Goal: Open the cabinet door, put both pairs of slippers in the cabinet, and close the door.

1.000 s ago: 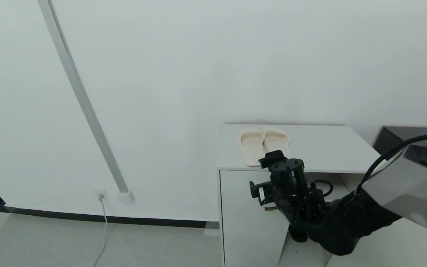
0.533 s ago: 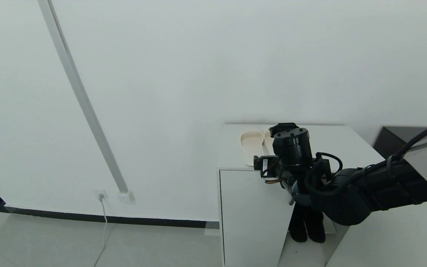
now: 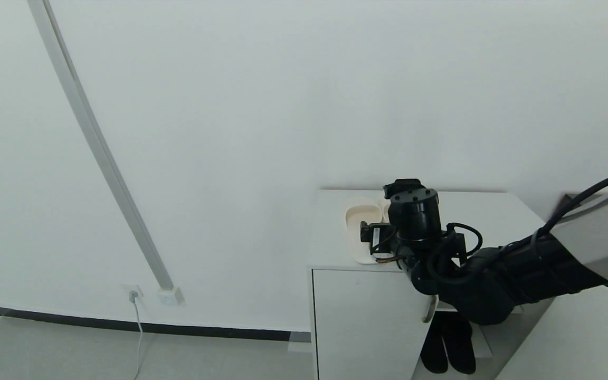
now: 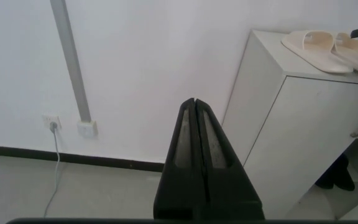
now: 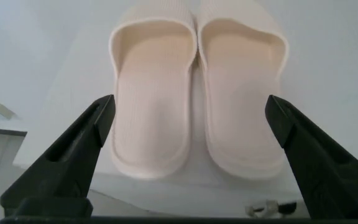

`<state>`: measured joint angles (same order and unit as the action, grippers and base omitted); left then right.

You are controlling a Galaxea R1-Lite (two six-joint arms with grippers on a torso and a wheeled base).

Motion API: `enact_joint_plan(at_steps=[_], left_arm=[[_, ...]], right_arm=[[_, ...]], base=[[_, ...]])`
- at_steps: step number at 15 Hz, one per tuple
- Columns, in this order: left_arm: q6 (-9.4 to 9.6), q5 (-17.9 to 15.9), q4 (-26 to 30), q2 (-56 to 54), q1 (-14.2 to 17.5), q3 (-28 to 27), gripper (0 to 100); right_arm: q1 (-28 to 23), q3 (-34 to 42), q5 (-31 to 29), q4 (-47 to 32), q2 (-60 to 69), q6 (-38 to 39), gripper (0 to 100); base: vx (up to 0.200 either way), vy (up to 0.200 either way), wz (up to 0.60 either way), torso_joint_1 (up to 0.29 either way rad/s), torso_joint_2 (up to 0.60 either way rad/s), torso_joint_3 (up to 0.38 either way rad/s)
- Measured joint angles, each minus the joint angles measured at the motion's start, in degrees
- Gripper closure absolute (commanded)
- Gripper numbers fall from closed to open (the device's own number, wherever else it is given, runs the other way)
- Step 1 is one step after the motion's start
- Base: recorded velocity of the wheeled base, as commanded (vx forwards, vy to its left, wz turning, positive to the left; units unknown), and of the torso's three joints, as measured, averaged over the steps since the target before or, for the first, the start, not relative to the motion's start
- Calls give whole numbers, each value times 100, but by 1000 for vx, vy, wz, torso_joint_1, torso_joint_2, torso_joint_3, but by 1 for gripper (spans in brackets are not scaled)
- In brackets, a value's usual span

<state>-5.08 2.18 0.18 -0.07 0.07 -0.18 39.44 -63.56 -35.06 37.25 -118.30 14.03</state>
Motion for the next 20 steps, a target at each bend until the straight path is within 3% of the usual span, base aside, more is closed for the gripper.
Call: enact_joint_plan(at_steps=[7, 20], left_arm=[[-16, 6, -2, 0, 2, 0, 100], [-24, 16, 0, 0, 0, 0, 100]], right_arm=[[-267, -105, 586, 631, -616, -333, 0], [-796, -1296, 1182, 561, -1459, -534, 0]], base=[[29, 0, 0, 0, 2, 0], [0, 0, 0, 0, 0, 0]])
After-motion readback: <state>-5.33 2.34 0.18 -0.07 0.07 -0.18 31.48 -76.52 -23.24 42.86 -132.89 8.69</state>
